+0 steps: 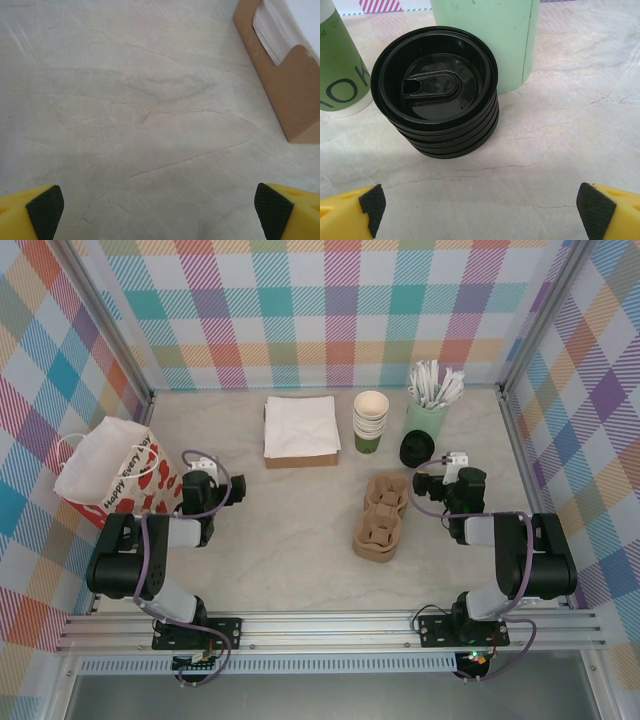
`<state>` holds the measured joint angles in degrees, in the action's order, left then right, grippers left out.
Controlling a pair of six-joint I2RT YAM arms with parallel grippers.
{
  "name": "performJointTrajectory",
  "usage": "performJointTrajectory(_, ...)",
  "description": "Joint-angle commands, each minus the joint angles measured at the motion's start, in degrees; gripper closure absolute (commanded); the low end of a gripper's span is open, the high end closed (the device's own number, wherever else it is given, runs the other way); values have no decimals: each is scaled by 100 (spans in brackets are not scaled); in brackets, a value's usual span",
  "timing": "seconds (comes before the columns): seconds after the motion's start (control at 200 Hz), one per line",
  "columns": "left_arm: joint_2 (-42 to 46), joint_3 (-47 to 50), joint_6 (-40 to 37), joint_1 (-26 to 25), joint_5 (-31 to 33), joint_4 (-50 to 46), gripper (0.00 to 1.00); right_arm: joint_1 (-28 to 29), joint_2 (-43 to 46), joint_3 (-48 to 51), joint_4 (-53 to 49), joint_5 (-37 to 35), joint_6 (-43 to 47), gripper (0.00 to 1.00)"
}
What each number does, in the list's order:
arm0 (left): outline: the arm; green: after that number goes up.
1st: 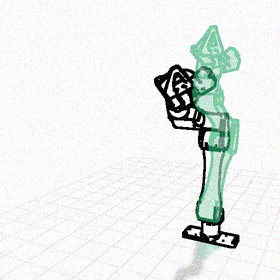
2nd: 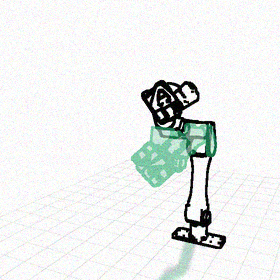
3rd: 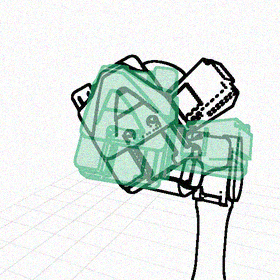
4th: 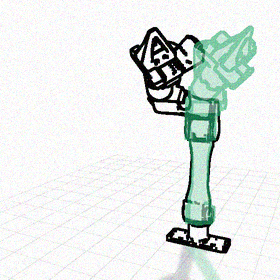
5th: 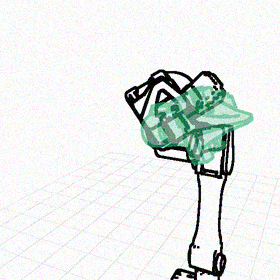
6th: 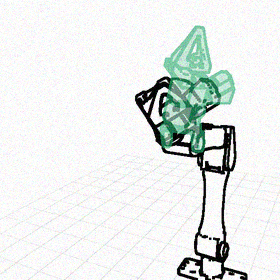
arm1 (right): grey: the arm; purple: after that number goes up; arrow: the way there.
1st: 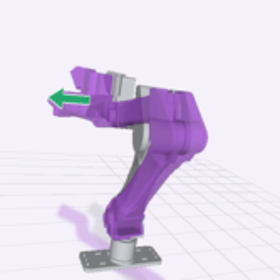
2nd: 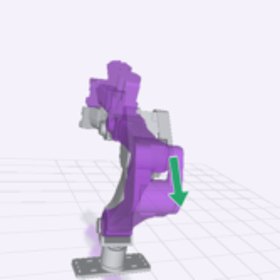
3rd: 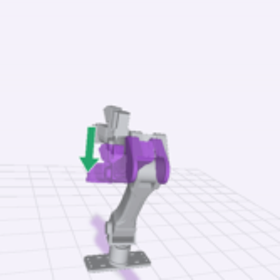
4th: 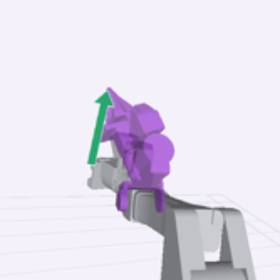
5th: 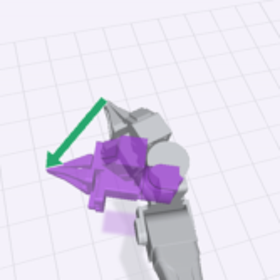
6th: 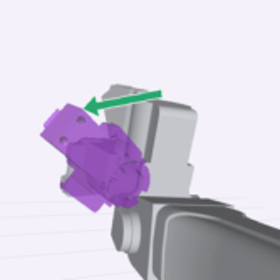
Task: Pack the takeout coffee
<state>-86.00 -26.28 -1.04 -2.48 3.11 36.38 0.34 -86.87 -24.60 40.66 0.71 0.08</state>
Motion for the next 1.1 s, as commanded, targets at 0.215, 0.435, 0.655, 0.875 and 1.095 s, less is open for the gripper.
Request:
performJointTrajectory(0.215,1793,-1116,1560,-77,4,-3125,0,-16,1662,-653,-2673,-331,-327,0)
performJointTrajectory(0.435,1586,-2332,2644,-148,-1611,-5457,0,-16,2940,-1740,-5664,-63,-1436,0)
performJointTrajectory(0.655,1850,-2307,3155,-735,-2481,-5744,0,-16,3316,-2862,-7502,617,-3079,0)
performJointTrajectory(0.875,2222,-1780,4032,-1245,-2759,-4912,0,0,2933,-3603,-7878,1630,-4433,5)
performJointTrajectory(1.095,2248,-1529,4432,-1871,-2639,-4553,0,575,2321,-4523,-8116,1092,-4522,9)
